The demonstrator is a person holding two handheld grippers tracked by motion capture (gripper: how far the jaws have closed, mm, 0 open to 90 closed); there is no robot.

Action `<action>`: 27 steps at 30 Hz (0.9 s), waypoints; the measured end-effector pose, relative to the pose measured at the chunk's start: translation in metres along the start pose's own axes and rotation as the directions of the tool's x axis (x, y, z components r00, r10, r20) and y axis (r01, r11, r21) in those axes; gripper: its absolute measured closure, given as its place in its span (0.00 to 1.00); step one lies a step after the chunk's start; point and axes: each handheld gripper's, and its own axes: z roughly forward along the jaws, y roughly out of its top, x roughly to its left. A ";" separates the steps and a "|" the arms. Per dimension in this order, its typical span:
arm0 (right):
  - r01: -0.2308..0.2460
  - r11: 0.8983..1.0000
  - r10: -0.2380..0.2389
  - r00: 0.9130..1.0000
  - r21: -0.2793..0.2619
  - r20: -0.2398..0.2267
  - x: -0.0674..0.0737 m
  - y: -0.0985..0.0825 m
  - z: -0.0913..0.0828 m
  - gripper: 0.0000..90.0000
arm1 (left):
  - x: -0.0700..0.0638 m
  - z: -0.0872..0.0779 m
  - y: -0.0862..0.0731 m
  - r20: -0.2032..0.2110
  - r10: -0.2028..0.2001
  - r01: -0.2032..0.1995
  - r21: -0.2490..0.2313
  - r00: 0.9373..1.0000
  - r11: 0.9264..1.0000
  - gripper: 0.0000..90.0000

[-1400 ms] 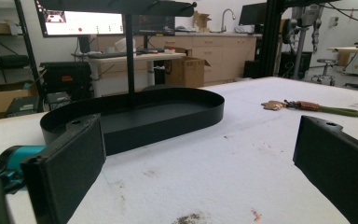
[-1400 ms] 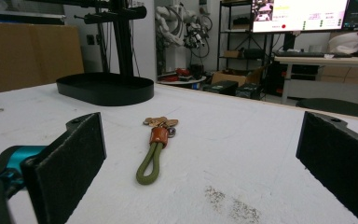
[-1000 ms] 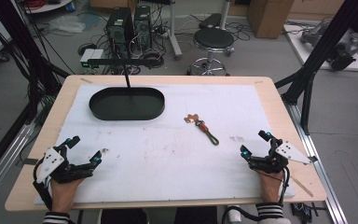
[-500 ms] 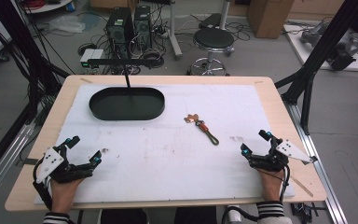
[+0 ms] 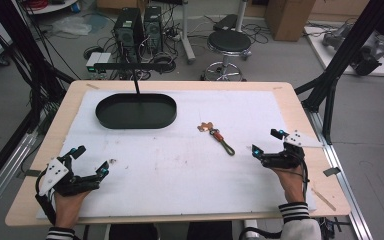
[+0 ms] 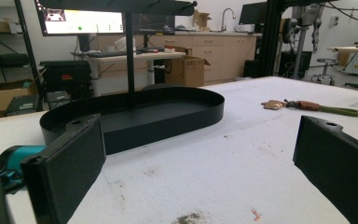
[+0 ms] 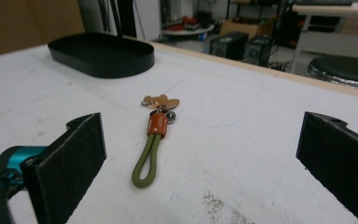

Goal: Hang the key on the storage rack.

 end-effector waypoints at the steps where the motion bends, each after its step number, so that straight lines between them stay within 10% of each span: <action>1: 0.012 1.000 -0.012 1.000 0.023 -0.008 -0.001 0.005 0.004 0.00 | 0.000 0.000 0.000 0.000 0.000 0.000 0.001 1.000 1.000 0.03; 13: 0.059 0.970 -0.037 0.995 0.237 -0.096 -0.002 0.042 0.042 0.00 | 0.000 0.000 0.000 0.002 -0.005 0.005 0.005 1.000 1.000 0.03; 19: 0.092 0.935 -0.052 0.991 0.342 -0.123 0.001 0.051 0.062 0.00 | 0.001 0.001 0.000 0.002 -0.005 0.005 0.007 1.000 1.000 0.03; 27: 0.144 0.863 -0.079 0.985 0.484 -0.152 0.011 0.055 0.088 0.00 | 0.001 0.001 0.000 0.003 -0.007 0.006 0.014 1.000 1.000 0.03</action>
